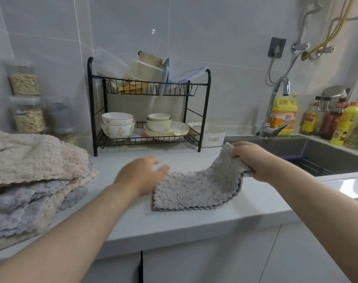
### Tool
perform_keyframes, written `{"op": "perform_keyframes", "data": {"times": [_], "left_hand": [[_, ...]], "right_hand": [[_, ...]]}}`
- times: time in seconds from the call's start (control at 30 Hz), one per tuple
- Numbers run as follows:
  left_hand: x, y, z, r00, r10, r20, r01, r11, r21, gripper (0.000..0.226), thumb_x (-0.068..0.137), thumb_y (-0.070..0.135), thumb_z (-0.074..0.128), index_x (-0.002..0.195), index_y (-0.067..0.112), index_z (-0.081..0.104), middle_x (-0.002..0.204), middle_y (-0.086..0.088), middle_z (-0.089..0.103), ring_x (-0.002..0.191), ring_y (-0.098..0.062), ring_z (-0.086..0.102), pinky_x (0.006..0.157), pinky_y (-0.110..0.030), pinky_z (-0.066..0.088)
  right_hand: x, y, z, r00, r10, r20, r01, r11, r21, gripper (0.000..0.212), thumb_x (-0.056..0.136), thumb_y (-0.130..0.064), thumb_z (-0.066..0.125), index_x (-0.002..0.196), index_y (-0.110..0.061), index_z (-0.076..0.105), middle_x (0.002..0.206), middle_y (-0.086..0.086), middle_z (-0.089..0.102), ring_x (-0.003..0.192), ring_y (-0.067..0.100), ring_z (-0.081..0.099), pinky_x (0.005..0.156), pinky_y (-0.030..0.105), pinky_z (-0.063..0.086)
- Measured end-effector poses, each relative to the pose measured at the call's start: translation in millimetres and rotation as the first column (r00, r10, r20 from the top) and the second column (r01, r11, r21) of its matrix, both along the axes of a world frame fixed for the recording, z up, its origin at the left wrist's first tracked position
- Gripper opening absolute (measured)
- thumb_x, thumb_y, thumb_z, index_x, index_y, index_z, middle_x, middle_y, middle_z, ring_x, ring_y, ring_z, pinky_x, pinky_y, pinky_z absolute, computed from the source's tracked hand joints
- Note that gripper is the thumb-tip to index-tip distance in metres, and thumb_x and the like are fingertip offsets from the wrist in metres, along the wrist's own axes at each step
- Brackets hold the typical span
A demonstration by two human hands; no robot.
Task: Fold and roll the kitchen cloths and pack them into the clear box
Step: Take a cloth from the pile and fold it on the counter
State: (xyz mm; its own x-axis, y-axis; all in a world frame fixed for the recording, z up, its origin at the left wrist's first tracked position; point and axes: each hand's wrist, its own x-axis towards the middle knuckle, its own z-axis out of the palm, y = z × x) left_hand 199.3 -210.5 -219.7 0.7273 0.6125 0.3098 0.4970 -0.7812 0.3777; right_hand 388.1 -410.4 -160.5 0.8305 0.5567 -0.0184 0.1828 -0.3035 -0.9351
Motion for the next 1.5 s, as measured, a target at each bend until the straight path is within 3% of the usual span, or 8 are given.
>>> {"op": "perform_keyframes", "data": {"times": [0.27, 0.37, 0.7, 1.07, 1.17, 1.3, 1.4, 1.5], "left_hand": [[-36, 61, -41, 0.979, 0.204, -0.005, -0.204, 0.979, -0.009, 0.036, 0.095, 0.037, 0.029, 0.083, 0.017, 0.057, 0.097, -0.009, 0.061, 0.094, -0.030, 0.052, 0.083, -0.040, 0.045], [-37, 62, -43, 0.975, 0.214, 0.052, -0.212, 0.976, -0.042, 0.031, 0.097, 0.027, 0.030, 0.074, 0.017, 0.049, 0.089, -0.010, 0.057, 0.091, -0.032, 0.052, 0.078, -0.038, 0.043], [-37, 68, -44, 0.972, 0.220, 0.079, -0.217, 0.975, -0.049, 0.030, 0.097, 0.027, 0.032, 0.081, 0.015, 0.054, 0.103, -0.015, 0.062, 0.095, -0.033, 0.052, 0.079, -0.037, 0.040], [-43, 55, -34, 0.961, 0.141, 0.239, -0.106, 0.982, -0.154, 0.036, 0.095, 0.028, 0.041, 0.061, 0.017, 0.040, 0.073, -0.005, 0.052, 0.078, -0.029, 0.049, 0.062, -0.035, 0.034], [-34, 39, -20, 0.954, 0.065, 0.291, 0.018, 0.962, -0.273, 0.040, 0.096, 0.027, 0.047, 0.059, 0.016, 0.038, 0.062, 0.000, 0.045, 0.065, -0.021, 0.043, 0.056, -0.033, 0.027], [-3, 33, 5, 0.995, 0.054, 0.088, -0.004, 0.871, -0.492, 0.028, 0.089, 0.033, 0.064, 0.077, 0.008, 0.065, 0.072, -0.004, 0.059, 0.068, -0.019, 0.051, 0.062, -0.027, 0.037], [10, 29, 10, 0.999, 0.051, 0.013, -0.032, 0.794, -0.606, 0.019, 0.078, 0.022, 0.076, 0.075, 0.005, 0.067, 0.073, -0.010, 0.065, 0.062, -0.021, 0.057, 0.059, -0.023, 0.043], [15, 22, 10, 0.999, 0.038, 0.023, -0.010, 0.684, -0.729, 0.015, 0.075, -0.001, 0.073, 0.065, 0.004, 0.062, 0.075, -0.019, 0.065, 0.065, -0.029, 0.061, 0.061, -0.033, 0.051]], "right_hand": [[-68, 69, -1, 0.887, 0.229, 0.401, -0.065, 0.922, -0.382, 0.011, 0.087, -0.013, 0.045, 0.095, -0.008, 0.052, 0.076, 0.009, 0.058, 0.063, 0.023, 0.056, 0.048, 0.028, 0.043], [-101, 97, -18, 0.867, 0.292, 0.403, -0.052, 0.858, -0.511, 0.015, 0.092, -0.016, 0.047, 0.078, -0.011, 0.049, 0.082, 0.007, 0.057, 0.078, 0.027, 0.056, 0.066, 0.027, 0.043], [-146, 126, -63, 0.699, 0.458, 0.550, 0.066, 0.724, -0.687, 0.044, 0.089, -0.015, 0.052, 0.132, -0.006, 0.050, 0.133, 0.018, 0.044, 0.119, 0.032, 0.053, 0.090, 0.040, 0.049], [-120, 96, -66, 0.336, 0.714, 0.614, -0.076, 0.671, -0.738, 0.034, 0.096, -0.019, 0.044, 0.130, -0.020, 0.047, 0.116, 0.008, 0.047, 0.106, 0.037, 0.057, 0.073, 0.039, 0.044], [-112, 85, -68, 0.380, 0.682, 0.624, -0.165, 0.714, -0.680, 0.032, 0.096, -0.030, 0.045, 0.127, -0.028, 0.052, 0.113, 0.005, 0.051, 0.107, 0.033, 0.056, 0.082, 0.041, 0.050], [-112, 73, -67, 0.483, 0.479, 0.733, -0.212, 0.876, -0.433, 0.029, 0.090, -0.037, 0.051, 0.114, -0.027, 0.064, 0.105, -0.001, 0.062, 0.096, 0.023, 0.059, 0.082, 0.034, 0.049], [-97, 62, -60, 0.723, 0.106, 0.683, -0.012, 0.990, -0.141, 0.025, 0.087, -0.033, 0.048, 0.100, -0.023, 0.067, 0.099, -0.004, 0.063, 0.090, 0.019, 0.056, 0.076, 0.029, 0.042], [-73, 51, -58, 0.857, -0.046, 0.514, 0.173, 0.964, -0.203, 0.039, 0.089, -0.029, 0.048, 0.124, -0.017, 0.059, 0.120, 0.004, 0.060, 0.111, 0.024, 0.054, 0.090, 0.032, 0.043]]}}
